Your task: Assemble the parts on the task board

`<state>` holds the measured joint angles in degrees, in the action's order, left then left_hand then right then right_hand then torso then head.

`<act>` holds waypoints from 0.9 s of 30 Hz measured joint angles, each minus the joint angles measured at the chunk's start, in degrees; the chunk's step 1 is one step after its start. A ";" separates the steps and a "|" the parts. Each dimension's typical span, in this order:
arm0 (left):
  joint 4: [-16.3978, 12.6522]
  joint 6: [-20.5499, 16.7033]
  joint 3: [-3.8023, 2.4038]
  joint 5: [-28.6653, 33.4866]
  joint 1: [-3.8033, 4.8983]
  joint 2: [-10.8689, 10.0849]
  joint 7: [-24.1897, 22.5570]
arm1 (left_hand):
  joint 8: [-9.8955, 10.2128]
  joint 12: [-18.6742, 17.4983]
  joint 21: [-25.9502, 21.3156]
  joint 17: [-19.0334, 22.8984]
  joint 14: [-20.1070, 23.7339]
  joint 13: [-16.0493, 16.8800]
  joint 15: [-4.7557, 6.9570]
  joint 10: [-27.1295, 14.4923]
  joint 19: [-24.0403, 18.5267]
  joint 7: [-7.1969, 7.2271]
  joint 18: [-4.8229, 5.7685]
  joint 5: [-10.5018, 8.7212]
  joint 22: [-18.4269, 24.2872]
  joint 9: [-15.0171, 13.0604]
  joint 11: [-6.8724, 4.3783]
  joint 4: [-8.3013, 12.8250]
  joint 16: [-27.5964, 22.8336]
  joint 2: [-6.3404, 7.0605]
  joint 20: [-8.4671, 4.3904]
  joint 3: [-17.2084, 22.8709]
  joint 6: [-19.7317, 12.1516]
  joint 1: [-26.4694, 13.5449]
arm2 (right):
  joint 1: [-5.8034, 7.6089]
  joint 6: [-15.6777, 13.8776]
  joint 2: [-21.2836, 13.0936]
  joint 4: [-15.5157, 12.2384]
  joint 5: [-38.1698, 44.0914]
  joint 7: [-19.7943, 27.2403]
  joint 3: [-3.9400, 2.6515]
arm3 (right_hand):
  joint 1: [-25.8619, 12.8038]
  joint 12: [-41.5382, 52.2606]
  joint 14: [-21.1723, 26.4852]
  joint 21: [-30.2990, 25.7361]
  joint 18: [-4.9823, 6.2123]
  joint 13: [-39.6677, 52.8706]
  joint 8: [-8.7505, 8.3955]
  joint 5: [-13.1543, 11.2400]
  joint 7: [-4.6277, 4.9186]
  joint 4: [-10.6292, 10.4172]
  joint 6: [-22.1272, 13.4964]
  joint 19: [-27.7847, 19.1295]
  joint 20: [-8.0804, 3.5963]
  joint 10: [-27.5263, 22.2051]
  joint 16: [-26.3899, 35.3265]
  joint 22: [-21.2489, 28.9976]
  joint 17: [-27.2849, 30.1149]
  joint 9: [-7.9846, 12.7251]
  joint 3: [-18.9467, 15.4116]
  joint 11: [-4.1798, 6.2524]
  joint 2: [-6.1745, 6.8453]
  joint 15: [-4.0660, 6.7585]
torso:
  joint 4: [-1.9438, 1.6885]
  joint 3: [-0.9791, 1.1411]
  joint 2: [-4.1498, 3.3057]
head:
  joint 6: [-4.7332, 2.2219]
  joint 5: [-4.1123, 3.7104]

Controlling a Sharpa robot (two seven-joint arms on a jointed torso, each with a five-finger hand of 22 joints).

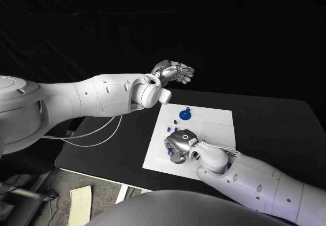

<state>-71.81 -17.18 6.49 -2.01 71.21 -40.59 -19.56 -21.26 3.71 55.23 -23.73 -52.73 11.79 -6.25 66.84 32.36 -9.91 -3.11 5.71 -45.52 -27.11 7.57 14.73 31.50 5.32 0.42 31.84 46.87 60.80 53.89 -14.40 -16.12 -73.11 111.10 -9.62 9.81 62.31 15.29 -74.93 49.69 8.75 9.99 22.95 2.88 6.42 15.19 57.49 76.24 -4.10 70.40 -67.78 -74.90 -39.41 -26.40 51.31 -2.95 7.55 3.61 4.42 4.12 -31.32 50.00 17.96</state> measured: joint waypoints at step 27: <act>-0.04 0.00 0.00 0.01 0.00 -0.11 0.01 | -0.21 0.00 0.00 -0.15 -0.20 -0.04 -0.20 0.00 0.00 0.00 0.15 0.00 -0.04 0.04 0.00 0.00 0.00 0.00 0.00 0.00 0.00 0.00 | -0.14 -0.99 -0.12 0.44 -2.83 0.16 0.39 | -3.31 -5.37 1.15 -0.44 -0.03 -1.79 -4.34 4.89 3.39 1.00 -6.88 -0.55 0.51 -5.61 0.00 -0.04 0.91 1.88 -12.73 -2.47 5.28 -2.20 | -0.01 0.05 0.00 | 0.00 -0.26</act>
<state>-71.85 -17.18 6.49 -2.00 71.21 -40.70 -19.55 -21.48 3.71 55.23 -23.88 -52.93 11.75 -6.45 66.84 32.36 -9.90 -2.96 5.71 -45.55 -27.06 7.57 14.73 31.50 5.32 0.42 31.84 46.87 60.80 53.75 -15.39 -16.24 -72.67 108.27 -9.46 10.21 59.00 9.91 -73.78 49.25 8.72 8.20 18.61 7.77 9.81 16.19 50.61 75.69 -3.58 64.79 -67.78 -74.94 -38.50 -24.52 38.58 -5.42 12.83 1.41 4.41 4.17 -31.32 50.00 17.70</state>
